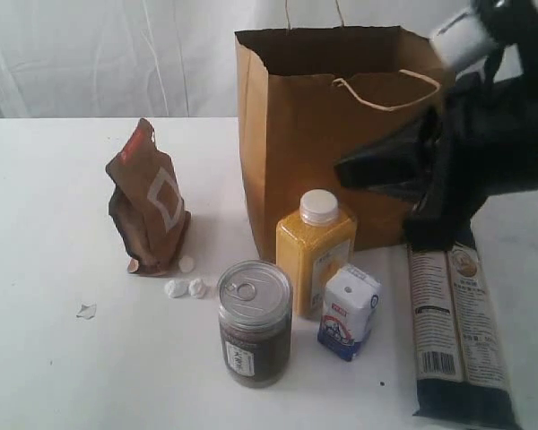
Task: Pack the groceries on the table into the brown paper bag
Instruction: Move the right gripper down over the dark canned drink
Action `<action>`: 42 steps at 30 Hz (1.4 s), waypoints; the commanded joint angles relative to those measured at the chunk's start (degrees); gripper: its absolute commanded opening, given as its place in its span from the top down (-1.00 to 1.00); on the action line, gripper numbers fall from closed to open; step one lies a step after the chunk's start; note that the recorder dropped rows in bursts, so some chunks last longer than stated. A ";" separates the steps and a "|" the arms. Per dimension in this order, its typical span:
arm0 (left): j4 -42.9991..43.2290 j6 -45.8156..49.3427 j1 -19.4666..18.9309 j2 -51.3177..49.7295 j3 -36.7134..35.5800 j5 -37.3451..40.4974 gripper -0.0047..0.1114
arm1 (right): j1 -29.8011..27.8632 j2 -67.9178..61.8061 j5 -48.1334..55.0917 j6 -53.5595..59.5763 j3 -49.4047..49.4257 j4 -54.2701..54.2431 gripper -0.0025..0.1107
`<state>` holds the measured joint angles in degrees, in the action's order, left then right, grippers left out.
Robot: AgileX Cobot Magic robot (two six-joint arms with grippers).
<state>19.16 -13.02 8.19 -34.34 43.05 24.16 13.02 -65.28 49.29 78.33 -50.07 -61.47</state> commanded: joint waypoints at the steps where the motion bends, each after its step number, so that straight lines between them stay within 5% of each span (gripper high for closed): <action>1: -6.91 -1.87 -0.14 13.06 -13.64 -6.15 0.92 | 7.69 0.16 1.42 9.37 2.31 -0.06 0.84; 4: -8.23 -4.62 -0.14 20.37 -20.13 -7.06 0.92 | 10.57 -0.40 1.43 14.17 3.23 0.95 0.54; 7: -8.23 -8.94 -0.14 29.61 -27.06 -4.72 0.92 | 14.96 -3.98 -1.15 17.55 3.38 0.68 -0.20; 9: -8.23 -13.50 -0.14 33.91 -28.39 -1.79 0.92 | 17.52 -7.28 -4.42 17.55 3.38 0.68 -0.50; 13: -6.30 -13.79 -0.14 34.34 -28.39 -1.57 0.92 | 22.38 -13.07 -6.69 17.55 3.38 0.08 -0.52; 16: -6.30 -13.79 -0.14 34.34 -28.39 -1.46 0.92 | 25.48 -17.56 -18.13 17.41 3.38 -1.01 -0.52; 25: -6.30 -13.79 -0.14 34.34 -28.39 -1.46 0.92 | 28.56 -23.01 -34.86 14.03 3.26 -1.01 -0.51; 37: -6.67 -13.79 -0.14 34.34 -28.39 -0.85 0.92 | 28.67 -27.00 -29.54 6.34 3.26 -1.01 -0.43; 42: -6.67 -13.79 -0.14 34.34 -28.39 -0.56 0.92 | 28.67 -27.00 -28.02 6.34 3.26 -0.56 -0.13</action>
<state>12.89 -26.24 8.16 -0.48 15.00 23.52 41.34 -92.30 19.47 85.20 -46.81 -62.21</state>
